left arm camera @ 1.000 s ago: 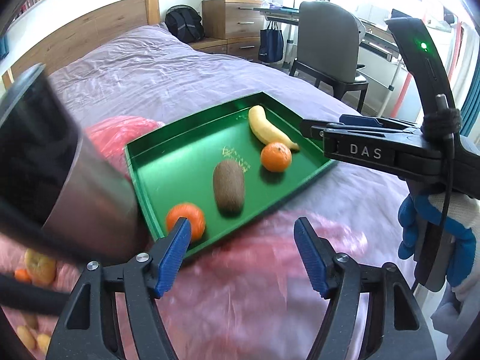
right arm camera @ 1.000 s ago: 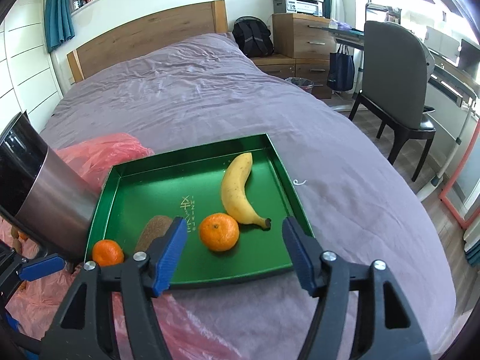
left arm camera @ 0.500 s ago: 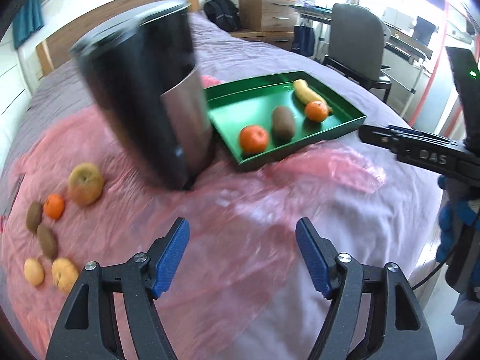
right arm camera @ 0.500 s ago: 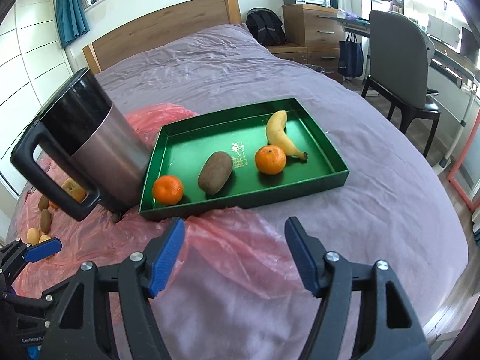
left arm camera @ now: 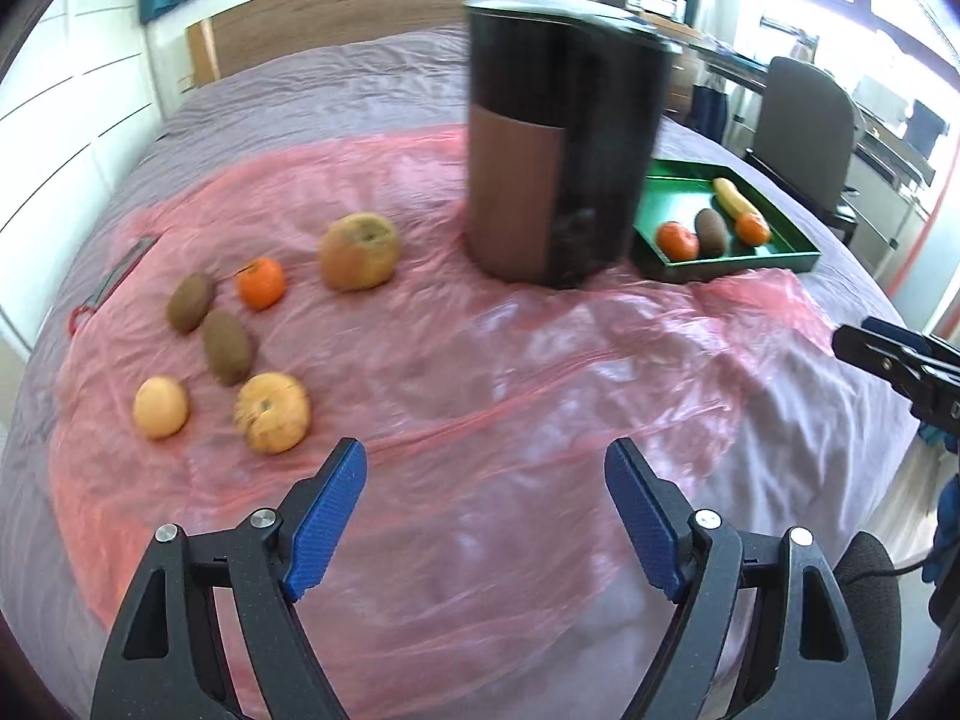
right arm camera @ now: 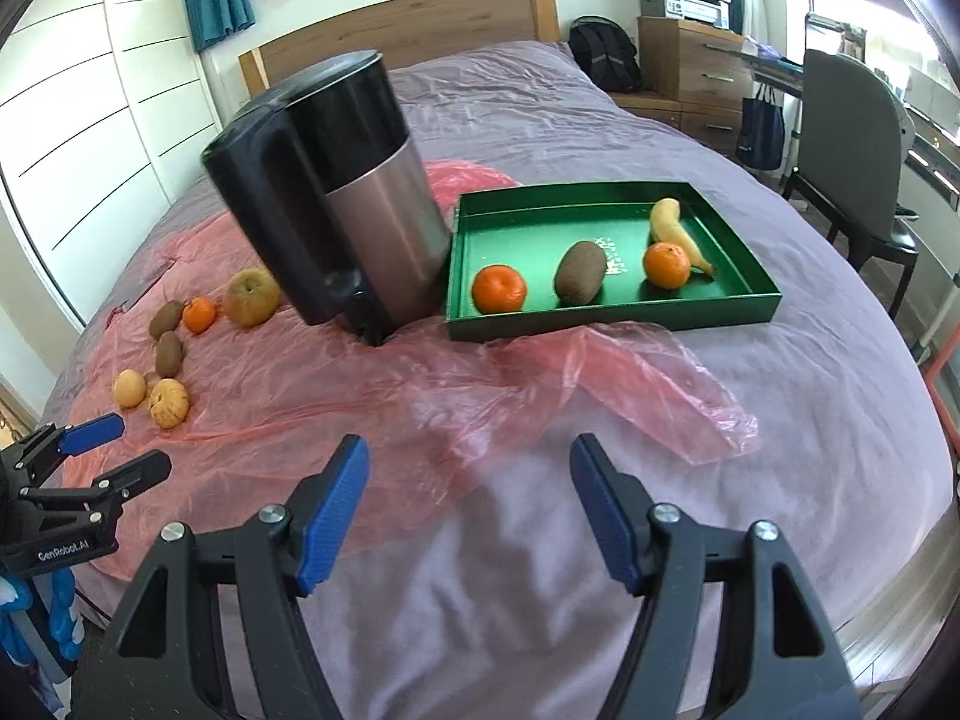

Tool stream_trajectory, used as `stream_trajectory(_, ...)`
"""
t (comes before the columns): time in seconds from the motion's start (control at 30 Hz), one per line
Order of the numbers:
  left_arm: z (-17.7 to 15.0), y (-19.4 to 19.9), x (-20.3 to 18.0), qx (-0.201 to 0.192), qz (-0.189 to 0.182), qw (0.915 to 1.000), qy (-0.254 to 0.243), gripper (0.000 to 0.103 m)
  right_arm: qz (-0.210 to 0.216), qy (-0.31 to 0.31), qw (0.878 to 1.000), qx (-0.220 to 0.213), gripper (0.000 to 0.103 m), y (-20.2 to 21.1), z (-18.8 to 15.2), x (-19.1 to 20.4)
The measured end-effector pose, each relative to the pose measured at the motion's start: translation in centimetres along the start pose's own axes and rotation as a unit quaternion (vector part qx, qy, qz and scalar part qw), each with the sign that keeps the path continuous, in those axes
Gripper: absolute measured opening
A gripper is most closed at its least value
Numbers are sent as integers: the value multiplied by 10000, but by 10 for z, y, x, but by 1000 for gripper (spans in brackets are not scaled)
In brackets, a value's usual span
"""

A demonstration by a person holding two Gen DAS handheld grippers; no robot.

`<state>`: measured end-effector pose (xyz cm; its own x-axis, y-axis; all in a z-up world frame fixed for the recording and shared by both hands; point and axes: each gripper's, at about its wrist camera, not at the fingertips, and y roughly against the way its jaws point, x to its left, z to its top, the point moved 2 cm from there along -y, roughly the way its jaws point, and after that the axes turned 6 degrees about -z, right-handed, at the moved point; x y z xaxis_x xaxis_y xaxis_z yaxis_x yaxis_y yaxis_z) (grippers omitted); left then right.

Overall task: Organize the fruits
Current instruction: 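Move both tools back toward the remaining fruits on the sheet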

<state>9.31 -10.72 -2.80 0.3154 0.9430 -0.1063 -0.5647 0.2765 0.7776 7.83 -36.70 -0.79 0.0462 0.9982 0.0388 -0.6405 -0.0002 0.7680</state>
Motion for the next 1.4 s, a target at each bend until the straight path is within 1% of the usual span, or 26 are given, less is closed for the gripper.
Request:
stream_trajectory(0.2,-21,19,43,-124,286,9991,297,78,179,240,9995,54,103,8,-10,39)
stream_trajectory(0.37,-37,30,72,-189,414,9974,552,78,313,411,9986,112,103,13,-16,67)
stream_trajectory(0.57,-51,39,117,-273,675,9927,958,78,557,721,9956,195,103,17,-21,107)
stream_trajectory(0.7,-57,45,155,-337,847,9872,1312,78,811,1030,9911,242,103,16,-23,146)
stream_trajectory(0.9,-64,46,202,-343,1041,9821,1532,78,1192,1451,9816,333,103,6,-23,209)
stream_trajectory(1.03,-59,43,226,-340,1048,9809,1605,77,1392,1687,9749,402,103,-7,-22,246)
stream_trajectory(1.17,-47,31,242,-279,971,9826,1558,77,1520,1835,9700,471,103,-27,-17,278)
stream_trajectory(1.3,-30,4,249,-114,891,9864,1376,77,1623,1850,9676,566,103,-55,-8,303)
stream_trajectory(1.4,-21,-18,255,46,871,9886,1230,77,1623,1882,9663,667,103,-78,-4,314)
